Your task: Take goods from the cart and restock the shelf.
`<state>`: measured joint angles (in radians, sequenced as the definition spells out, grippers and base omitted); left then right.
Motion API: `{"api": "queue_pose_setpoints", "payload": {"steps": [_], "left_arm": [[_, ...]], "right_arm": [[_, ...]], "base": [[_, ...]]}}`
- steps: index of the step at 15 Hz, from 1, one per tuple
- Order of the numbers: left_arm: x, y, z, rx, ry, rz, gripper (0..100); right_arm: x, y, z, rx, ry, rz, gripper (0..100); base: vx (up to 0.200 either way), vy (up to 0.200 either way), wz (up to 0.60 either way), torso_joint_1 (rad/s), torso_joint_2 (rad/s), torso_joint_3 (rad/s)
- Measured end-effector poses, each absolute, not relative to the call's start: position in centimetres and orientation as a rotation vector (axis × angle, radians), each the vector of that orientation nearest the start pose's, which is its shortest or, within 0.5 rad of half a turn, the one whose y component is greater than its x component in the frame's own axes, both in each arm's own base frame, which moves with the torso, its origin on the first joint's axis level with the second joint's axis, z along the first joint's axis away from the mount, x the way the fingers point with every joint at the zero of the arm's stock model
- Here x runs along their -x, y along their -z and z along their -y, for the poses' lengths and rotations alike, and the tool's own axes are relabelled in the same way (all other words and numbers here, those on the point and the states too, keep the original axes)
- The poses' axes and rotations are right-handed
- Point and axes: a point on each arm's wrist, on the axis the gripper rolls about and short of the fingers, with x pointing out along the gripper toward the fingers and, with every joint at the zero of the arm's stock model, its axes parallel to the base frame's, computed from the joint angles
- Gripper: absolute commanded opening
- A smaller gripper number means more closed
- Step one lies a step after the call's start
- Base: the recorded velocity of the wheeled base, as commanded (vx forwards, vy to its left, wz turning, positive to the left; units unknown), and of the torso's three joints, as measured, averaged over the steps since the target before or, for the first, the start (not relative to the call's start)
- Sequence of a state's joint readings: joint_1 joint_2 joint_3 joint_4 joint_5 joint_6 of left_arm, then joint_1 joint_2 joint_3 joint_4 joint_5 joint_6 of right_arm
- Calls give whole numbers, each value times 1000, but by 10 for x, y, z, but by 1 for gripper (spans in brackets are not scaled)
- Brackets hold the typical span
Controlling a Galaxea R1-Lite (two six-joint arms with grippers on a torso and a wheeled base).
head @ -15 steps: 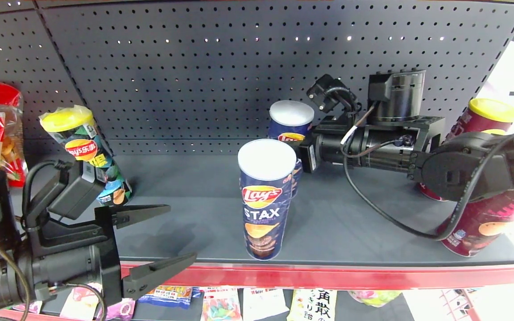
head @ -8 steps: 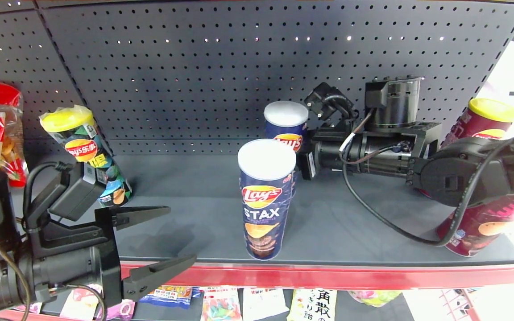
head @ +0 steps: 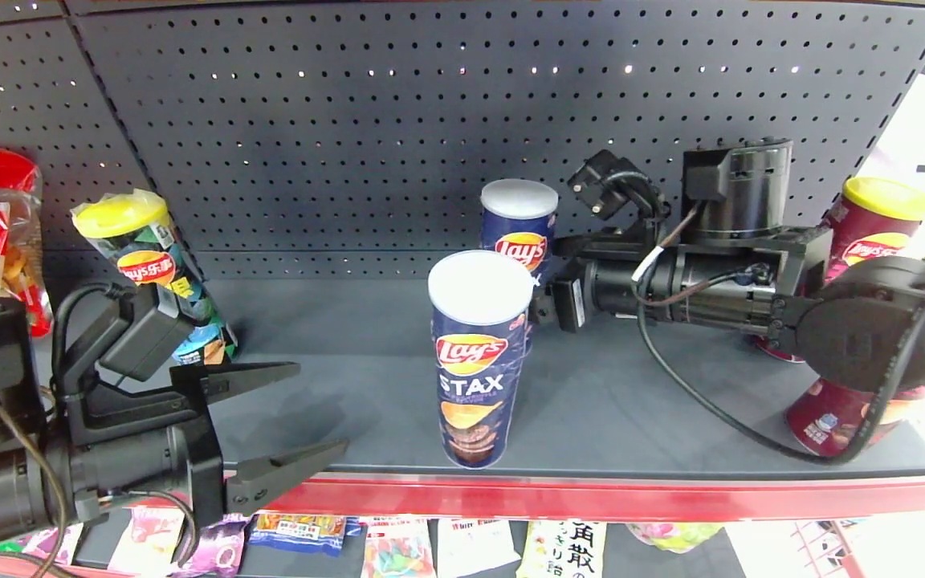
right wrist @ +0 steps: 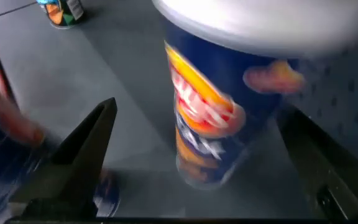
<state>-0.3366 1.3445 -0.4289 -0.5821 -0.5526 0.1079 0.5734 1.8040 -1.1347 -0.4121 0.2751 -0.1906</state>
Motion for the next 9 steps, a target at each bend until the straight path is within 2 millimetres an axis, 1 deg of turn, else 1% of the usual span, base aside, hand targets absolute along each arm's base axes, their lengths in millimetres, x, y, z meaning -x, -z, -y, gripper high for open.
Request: {"api": "queue_pose_setpoints", "payload": {"steps": [5, 7, 9], "left_arm": [[-200, -162, 82, -91, 901, -318, 100], [-210, -155, 85, -126, 914, -333, 100], [-220, -147, 90, -154, 931, -353, 100]], "right_arm": [[-257, -210, -165, 202, -821, -241, 100], [-243, -207, -154, 204, -797, -256, 100], [-225, -205, -143, 206, -792, -266, 100]], "base": [[0, 0, 0, 0, 0, 0], [0, 0, 0, 0, 0, 0], [0, 0, 0, 0, 0, 0]]}}
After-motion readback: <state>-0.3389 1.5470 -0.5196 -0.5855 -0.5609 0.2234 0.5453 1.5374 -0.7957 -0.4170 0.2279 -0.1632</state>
